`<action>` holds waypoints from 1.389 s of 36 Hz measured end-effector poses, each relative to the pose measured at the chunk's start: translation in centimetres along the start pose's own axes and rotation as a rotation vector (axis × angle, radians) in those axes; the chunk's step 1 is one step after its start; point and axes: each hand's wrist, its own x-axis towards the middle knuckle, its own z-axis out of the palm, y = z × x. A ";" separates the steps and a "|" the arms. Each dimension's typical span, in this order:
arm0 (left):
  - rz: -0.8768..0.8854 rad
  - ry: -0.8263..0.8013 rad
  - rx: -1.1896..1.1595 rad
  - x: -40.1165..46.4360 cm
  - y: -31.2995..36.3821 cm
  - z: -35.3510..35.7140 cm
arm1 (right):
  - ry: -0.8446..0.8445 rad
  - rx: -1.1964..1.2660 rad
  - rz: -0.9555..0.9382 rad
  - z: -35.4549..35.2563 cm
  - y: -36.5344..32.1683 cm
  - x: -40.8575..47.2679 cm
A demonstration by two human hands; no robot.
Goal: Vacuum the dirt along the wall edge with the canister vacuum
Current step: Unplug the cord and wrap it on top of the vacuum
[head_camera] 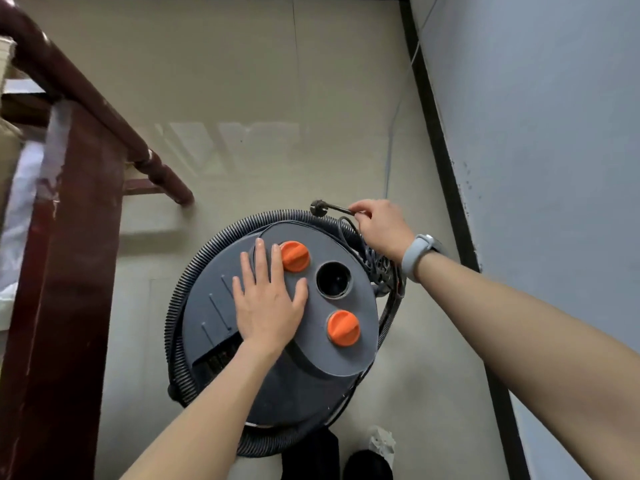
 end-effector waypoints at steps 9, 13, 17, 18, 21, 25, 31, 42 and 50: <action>0.023 0.063 -0.050 -0.2 0.3 -0.1 | 0.001 0.014 0.051 -2.6 2.4 0.3; 0.026 0.090 -0.055 -0.2 0.3 0.0 | -0.083 -0.078 0.028 -1.7 1.5 0.9; 0.019 0.089 -0.034 -0.2 0.2 0.2 | -0.258 -0.384 0.063 -0.9 1.3 1.6; 0.017 0.094 -0.032 -0.2 0.2 0.2 | -0.283 -0.435 0.074 -1.2 1.5 1.7; 0.014 0.121 -0.023 -0.1 0.1 0.4 | -0.304 -0.522 0.057 -2.7 2.0 2.1; -0.006 0.139 0.004 -0.2 0.2 0.6 | -0.291 -0.584 0.002 -4.0 1.9 2.7; -0.025 0.141 0.009 -0.1 0.3 0.5 | -0.288 -0.651 -0.097 -3.6 1.4 4.3; -0.068 0.080 0.017 0.0 0.4 0.3 | -0.411 -0.230 -0.047 0.0 2.2 7.7; -0.075 0.073 0.007 0.0 0.3 0.2 | -0.367 0.015 -0.104 1.2 4.2 5.5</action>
